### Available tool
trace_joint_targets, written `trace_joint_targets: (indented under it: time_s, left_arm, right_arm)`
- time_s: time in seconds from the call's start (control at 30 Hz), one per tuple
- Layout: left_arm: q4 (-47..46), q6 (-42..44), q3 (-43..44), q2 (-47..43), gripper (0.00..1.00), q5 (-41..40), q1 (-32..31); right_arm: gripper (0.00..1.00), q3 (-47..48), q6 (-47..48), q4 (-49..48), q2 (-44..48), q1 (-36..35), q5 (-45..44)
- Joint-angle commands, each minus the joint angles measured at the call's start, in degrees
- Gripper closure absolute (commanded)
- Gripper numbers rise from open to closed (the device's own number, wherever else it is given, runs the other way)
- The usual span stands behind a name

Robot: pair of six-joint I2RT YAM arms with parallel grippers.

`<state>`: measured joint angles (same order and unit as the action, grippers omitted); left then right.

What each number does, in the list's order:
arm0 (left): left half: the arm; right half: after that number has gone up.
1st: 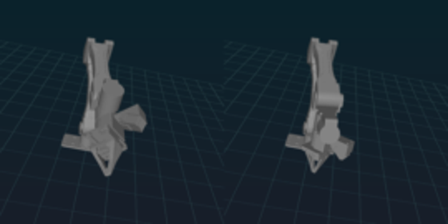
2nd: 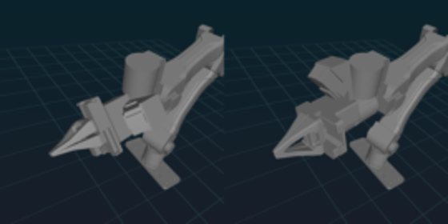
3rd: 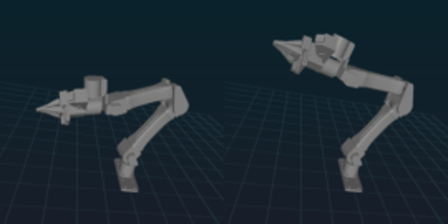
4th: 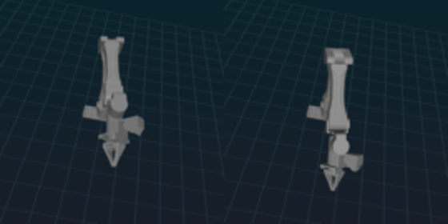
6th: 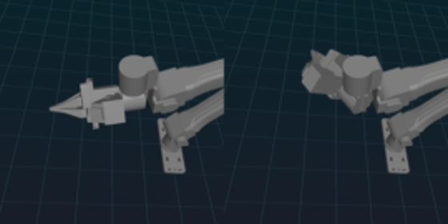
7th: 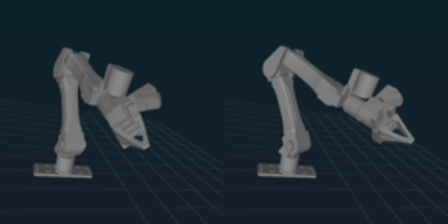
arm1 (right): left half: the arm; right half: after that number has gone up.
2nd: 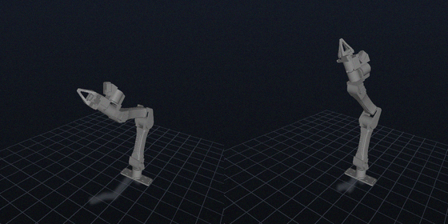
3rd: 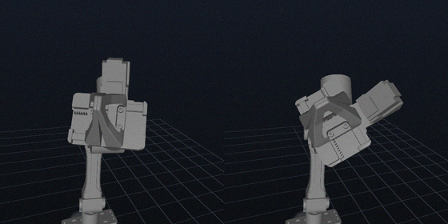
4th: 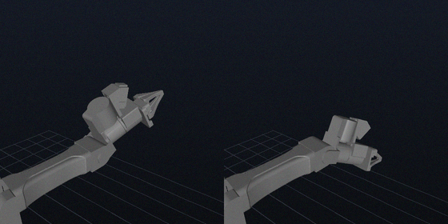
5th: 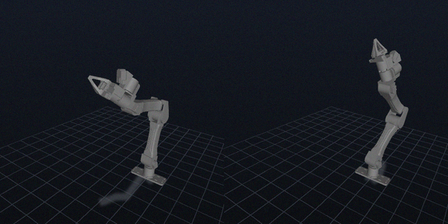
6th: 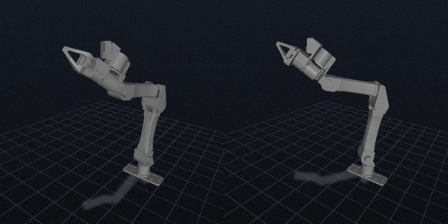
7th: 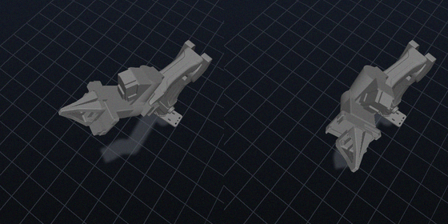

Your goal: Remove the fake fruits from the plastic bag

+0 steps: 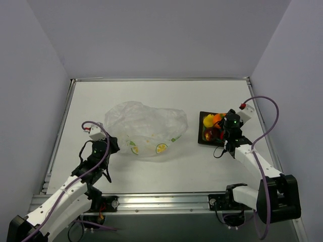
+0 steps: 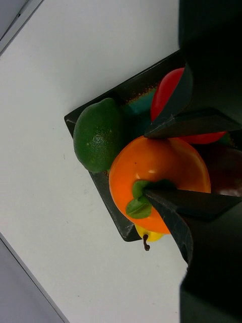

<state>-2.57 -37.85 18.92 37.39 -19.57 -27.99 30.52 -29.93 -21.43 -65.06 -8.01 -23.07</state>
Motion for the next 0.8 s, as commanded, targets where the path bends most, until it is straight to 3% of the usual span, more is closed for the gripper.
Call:
trace_joint_targets:
  time_s: [0.0, 0.1, 0.5, 0.77]
  left_arm:
    - [-2.35, 0.84, 1.30, -0.03, 0.98, -0.29, 0.39]
    - [-2.27, 0.84, 1.30, 0.05, 0.98, -0.38, 0.30]
    - [-2.53, 0.84, 1.30, 0.23, 0.98, -0.47, 0.30]
    - [-1.21, -0.56, 1.30, -0.30, 0.98, -3.98, 0.30]
  right_arm:
    - [0.76, 0.33, -0.83, -3.88, -1.39, 0.54, -0.13]
    - [0.73, 0.33, -1.09, -3.97, -1.92, 0.63, -0.39]
    - [0.32, 0.15, -1.88, -1.60, 0.46, 0.89, -1.36]
    - [0.14, 2.69, -1.80, 2.18, 6.86, 0.80, 1.88]
